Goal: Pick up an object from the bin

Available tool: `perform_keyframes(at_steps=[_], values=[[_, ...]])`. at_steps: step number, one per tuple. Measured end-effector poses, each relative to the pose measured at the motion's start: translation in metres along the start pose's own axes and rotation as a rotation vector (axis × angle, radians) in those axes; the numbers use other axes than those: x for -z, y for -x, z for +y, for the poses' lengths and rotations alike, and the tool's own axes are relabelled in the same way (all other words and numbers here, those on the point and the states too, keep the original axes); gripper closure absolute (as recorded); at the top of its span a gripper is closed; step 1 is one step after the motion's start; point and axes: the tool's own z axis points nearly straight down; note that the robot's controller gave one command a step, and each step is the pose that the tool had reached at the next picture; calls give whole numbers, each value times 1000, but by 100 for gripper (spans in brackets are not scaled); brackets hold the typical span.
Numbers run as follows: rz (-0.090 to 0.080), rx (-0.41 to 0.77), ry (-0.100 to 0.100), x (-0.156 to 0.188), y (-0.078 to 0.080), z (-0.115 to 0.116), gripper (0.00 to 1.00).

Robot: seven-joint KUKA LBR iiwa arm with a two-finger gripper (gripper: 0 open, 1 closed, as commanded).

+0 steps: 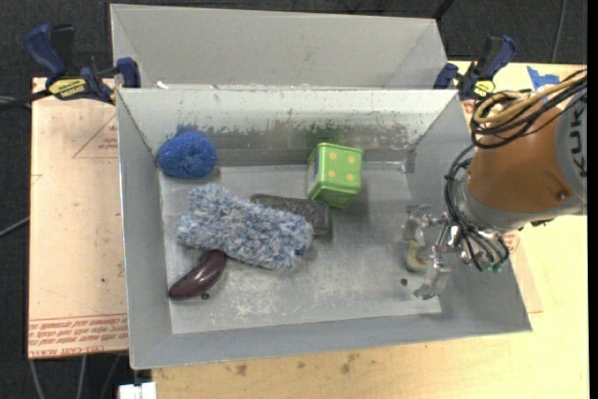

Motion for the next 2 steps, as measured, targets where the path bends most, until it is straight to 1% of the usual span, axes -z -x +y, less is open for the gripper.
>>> perform_keyframes(at_steps=[1, 2], values=[[3, -29, -1, -22, 17, -7, 0], [0, 411, 0, -32, 30, -23, 0]])
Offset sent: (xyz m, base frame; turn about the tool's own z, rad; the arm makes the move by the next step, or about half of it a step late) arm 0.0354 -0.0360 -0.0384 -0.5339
